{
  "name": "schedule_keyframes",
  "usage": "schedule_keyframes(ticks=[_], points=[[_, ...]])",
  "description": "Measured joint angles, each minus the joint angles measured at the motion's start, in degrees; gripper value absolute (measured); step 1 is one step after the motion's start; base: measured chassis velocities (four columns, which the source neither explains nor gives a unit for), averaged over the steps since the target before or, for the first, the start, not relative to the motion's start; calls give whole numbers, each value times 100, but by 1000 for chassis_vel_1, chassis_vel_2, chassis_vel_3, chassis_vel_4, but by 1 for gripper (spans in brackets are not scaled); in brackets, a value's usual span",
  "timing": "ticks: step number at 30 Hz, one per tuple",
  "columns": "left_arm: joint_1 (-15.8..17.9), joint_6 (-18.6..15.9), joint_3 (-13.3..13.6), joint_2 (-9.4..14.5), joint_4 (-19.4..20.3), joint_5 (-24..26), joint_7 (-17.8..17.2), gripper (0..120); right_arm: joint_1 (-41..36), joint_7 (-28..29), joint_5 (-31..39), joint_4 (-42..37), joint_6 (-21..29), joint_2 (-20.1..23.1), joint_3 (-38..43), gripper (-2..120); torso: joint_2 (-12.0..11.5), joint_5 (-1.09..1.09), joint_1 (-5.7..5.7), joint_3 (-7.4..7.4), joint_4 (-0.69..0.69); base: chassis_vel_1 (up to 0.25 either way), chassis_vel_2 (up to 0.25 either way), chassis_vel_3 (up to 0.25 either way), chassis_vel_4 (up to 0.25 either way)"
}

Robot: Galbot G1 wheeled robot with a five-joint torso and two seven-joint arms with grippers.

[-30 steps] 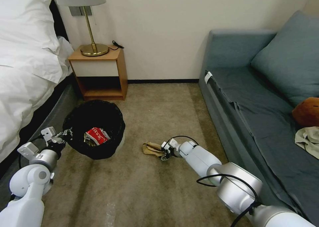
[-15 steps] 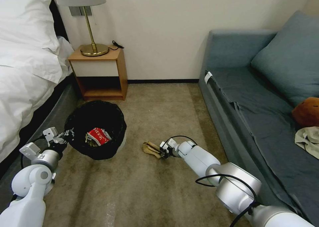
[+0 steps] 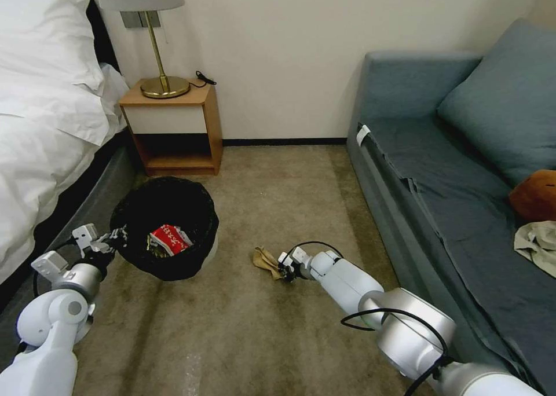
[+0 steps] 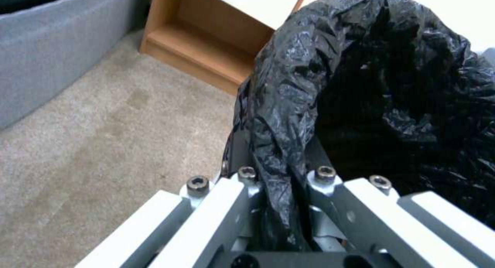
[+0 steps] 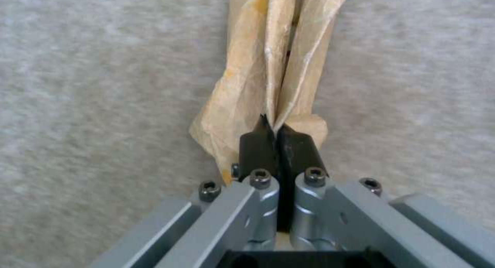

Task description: Pick up the trash bin, then pick up the garbage on the floor and place it into the trash bin.

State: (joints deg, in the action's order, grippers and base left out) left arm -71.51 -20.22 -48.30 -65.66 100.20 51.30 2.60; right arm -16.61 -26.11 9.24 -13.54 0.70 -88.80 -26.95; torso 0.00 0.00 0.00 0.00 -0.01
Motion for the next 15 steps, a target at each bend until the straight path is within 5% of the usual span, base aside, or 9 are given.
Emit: schedule_keyframes(ticks=[15], points=[[75,-1,135,-5,-55,-73,-21,3,76,231,734,-942,141,794,-466,0,0,1,0,0,1,0,0,0,0]])
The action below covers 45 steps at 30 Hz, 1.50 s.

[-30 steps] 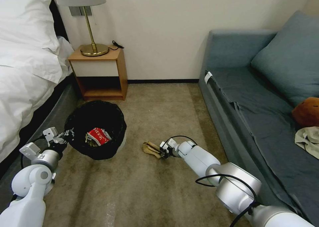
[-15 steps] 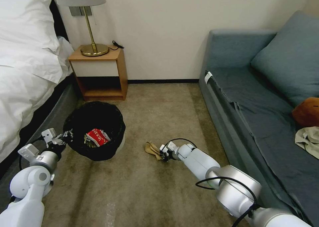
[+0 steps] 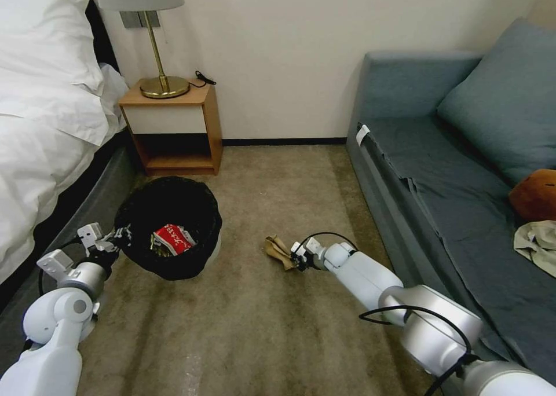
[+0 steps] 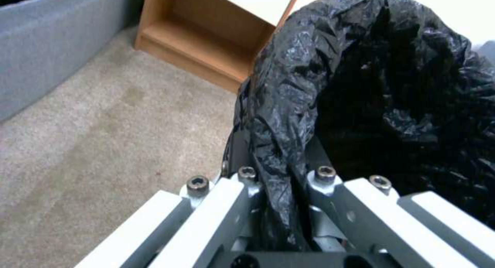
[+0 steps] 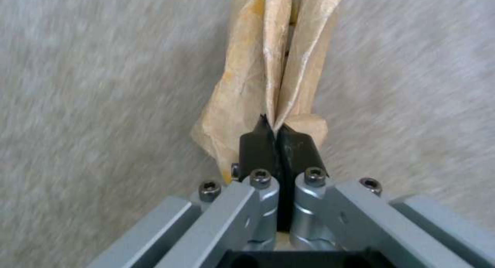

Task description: Pick up the trash bin, then pick up the garbage on the floor and place it into the trash bin.

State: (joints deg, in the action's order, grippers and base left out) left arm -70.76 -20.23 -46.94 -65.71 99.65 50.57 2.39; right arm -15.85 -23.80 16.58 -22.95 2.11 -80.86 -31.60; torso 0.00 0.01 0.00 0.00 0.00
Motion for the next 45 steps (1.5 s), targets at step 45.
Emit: schedule_keyframes(ticks=[45], points=[[336,-196,795,-187,-356,-119,-79,3,1314,1498,3753,-6951,922,3133,104,0,1,0,1,0,2,0,0,0,0]])
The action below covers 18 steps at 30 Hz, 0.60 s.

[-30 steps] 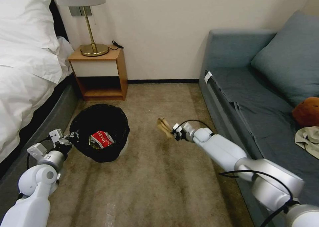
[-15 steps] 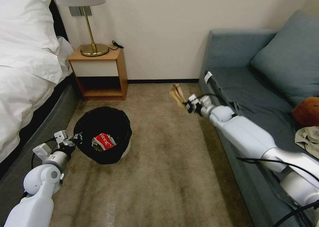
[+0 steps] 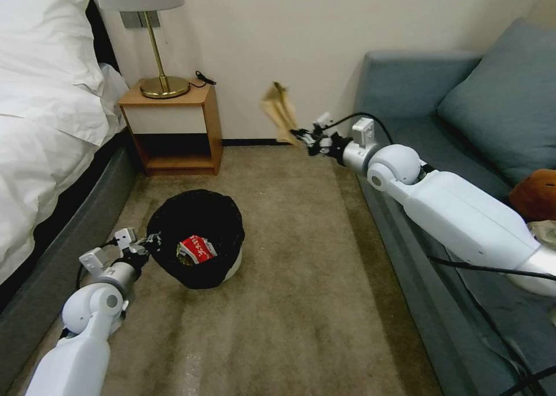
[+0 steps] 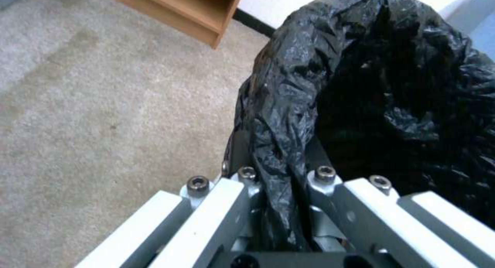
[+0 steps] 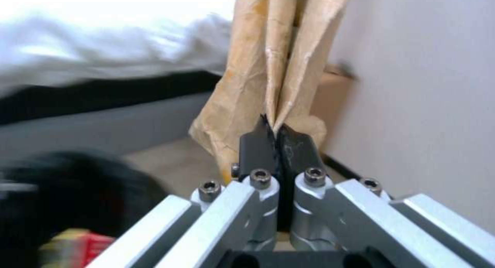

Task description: Pick up the trash bin, then pick up the garbage on the floor and place it into the trash bin.

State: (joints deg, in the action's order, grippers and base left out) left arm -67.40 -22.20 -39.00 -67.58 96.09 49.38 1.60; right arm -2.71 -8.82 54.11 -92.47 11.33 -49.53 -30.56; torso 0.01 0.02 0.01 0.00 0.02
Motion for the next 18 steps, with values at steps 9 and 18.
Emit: schedule_keyframes(ticks=[9,18], points=[[0,-105,85,-195,210,-13,-136,3,37,5,258,-1273,-88,-46,-904,0,0,-3,0,1,-2,0,0,0,0],[-77,-150,118,-373,422,-43,-204,3,-142,-20,-17,-1070,-198,-486,-1489,0,0,-3,0,0,-3,0,0,0,0]])
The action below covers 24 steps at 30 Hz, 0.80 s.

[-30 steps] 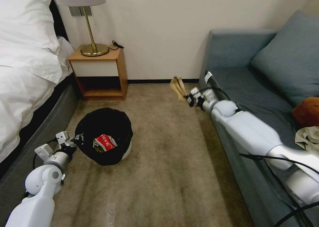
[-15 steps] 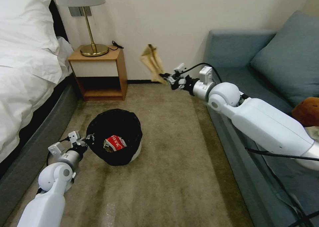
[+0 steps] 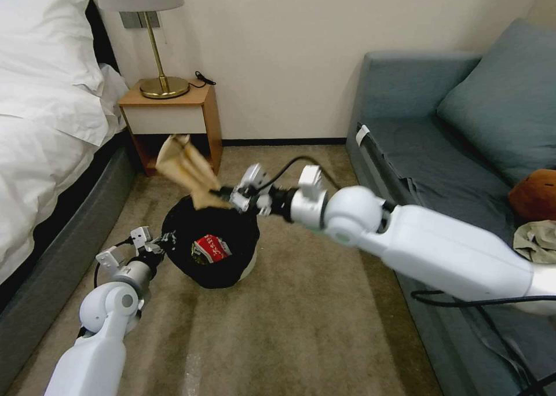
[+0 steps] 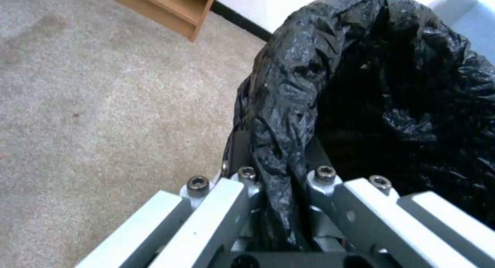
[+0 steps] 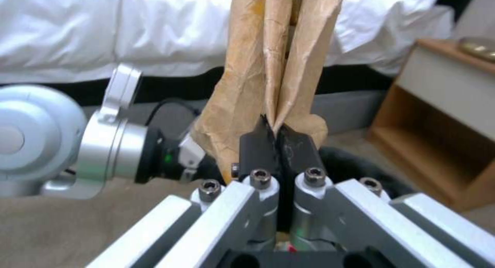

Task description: Pick up the trash bin, then pick up the garbage on the floor and place it into the trash bin.

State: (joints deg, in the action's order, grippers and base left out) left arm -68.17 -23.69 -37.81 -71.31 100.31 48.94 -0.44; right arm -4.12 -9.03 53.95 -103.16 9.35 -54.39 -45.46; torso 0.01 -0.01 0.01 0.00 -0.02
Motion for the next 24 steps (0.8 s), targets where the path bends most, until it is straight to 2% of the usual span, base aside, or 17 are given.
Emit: schedule_keyframes(ticks=[15,24], points=[[-160,-24,-51,0,140,91,5,3,-378,-102,-641,861,-172,-419,-237,0,0,0,0,0,2,0,0,0,0],[-169,-33,-105,-11,157,162,19,3,-417,-175,-814,1159,-206,-557,-230,35,-1,1,0,0,2,0,0,0,0]])
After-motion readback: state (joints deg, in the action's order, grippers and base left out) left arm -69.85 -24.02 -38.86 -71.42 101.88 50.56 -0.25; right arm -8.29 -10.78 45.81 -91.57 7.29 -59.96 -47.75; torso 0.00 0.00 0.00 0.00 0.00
